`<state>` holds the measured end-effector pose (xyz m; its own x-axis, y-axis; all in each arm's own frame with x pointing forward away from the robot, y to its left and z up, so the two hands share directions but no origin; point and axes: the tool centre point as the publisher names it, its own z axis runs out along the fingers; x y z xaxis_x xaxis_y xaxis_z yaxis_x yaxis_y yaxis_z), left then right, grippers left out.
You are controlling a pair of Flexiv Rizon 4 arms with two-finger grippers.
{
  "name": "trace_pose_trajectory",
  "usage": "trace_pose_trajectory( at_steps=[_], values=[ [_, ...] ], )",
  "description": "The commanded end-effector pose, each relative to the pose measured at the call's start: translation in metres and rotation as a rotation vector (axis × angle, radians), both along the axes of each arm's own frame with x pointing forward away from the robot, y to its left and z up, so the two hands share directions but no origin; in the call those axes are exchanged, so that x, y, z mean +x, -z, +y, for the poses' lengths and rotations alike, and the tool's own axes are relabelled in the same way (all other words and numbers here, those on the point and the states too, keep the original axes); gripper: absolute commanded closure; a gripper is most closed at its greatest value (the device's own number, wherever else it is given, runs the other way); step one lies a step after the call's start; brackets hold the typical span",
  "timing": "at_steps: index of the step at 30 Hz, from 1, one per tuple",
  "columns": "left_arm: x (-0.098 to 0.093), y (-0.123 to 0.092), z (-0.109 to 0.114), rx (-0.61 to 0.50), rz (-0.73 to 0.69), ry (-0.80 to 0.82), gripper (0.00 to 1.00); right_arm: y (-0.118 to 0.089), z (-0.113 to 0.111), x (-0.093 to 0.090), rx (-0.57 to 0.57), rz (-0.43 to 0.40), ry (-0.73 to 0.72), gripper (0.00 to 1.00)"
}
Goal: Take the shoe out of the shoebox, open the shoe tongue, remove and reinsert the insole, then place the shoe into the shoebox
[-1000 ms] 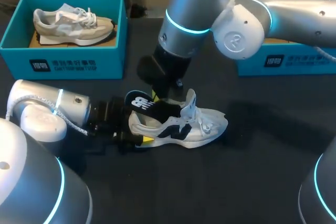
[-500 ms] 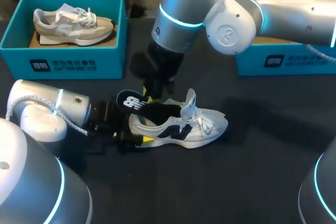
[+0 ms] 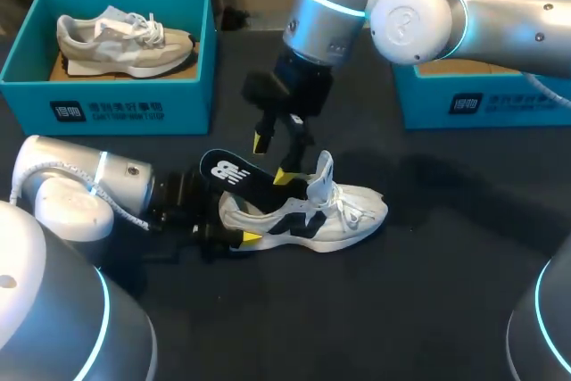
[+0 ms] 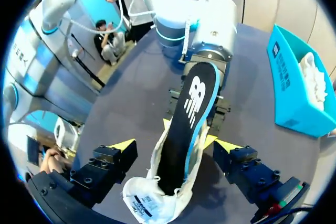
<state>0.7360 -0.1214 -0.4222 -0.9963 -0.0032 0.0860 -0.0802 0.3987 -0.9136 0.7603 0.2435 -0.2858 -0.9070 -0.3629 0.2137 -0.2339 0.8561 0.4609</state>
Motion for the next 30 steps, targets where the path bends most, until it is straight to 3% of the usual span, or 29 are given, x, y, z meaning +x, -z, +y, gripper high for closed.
trace_pose_trajectory(
  at_steps=[1,16,17,20,27,30],
  values=[
    [0.002,0.004,-0.003,0.002,0.001,0.001,1.00,0.006,0.000,0.006,0.000,0.034,-0.001,0.00],
    [0.002,0.004,-0.003,0.002,0.001,0.001,1.00,0.004,-0.001,0.007,0.000,0.032,0.004,0.00],
    [0.002,0.004,-0.003,0.002,0.001,0.001,1.00,0.007,-0.003,0.008,0.073,0.086,0.089,0.00],
    [0.002,0.004,-0.003,0.002,0.001,0.001,1.00,0.007,-0.001,0.008,0.063,0.176,0.187,0.00],
    [0.002,0.004,-0.003,0.002,0.001,0.001,1.00,0.003,0.000,-0.003,0.144,0.260,0.357,0.00],
    [0.002,0.004,-0.003,0.002,0.001,0.001,1.00,0.004,0.001,-0.007,0.126,0.306,0.373,0.00]
  ],
)
